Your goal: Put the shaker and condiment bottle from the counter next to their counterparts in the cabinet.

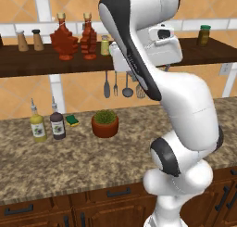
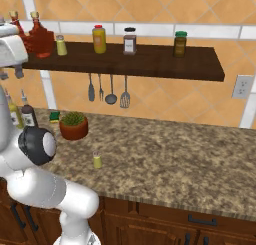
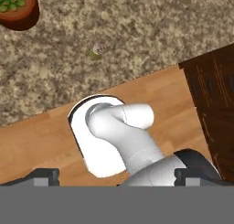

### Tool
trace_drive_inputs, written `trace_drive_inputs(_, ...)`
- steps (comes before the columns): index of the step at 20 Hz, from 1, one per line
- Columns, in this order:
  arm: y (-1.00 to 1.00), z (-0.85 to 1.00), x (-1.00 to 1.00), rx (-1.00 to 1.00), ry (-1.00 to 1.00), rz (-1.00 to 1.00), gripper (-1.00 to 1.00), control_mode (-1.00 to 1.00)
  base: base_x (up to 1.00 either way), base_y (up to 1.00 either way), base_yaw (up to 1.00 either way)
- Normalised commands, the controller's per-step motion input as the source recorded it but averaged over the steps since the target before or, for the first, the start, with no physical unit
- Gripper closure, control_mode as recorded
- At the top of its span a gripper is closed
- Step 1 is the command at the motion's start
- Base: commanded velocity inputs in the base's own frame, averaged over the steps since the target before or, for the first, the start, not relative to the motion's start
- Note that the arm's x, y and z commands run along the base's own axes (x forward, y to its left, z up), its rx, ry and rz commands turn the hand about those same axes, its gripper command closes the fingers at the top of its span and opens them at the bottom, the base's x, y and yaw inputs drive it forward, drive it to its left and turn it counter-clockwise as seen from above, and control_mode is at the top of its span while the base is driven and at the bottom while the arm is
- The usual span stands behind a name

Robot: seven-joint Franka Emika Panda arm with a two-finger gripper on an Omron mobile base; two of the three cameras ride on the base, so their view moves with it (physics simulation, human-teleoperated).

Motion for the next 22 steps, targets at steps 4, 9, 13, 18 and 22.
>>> trace_drive_inputs(4, -0.88, -0.02, 0.74, 0.27, -0.33, -0.08, -1.0, -1.0, 0.0, 0.0, 0.0)
trace_drive_inputs(9, -0.04, -0.08, 0.06, 0.11, -0.09, 0.0, -1.0, -1.0, 0.0, 0.0, 0.0)
trace_drive_inputs(13, -0.01, -0.25, 0.92, 0.0, -0.38, 0.0, -1.0, -1.0, 0.0, 0.0, 0.0)
trace_drive_inputs(18, 0.0, -0.07, 0.44, 0.0, -0.15, 0.0, -1.0, -1.0, 0.0, 0.0, 0.0)
trace_drive_inputs(22, 0.0, -0.59, -0.34, 0.0, 0.0, -0.02, -1.0, -1.0, 0.0, 0.0, 0.0)
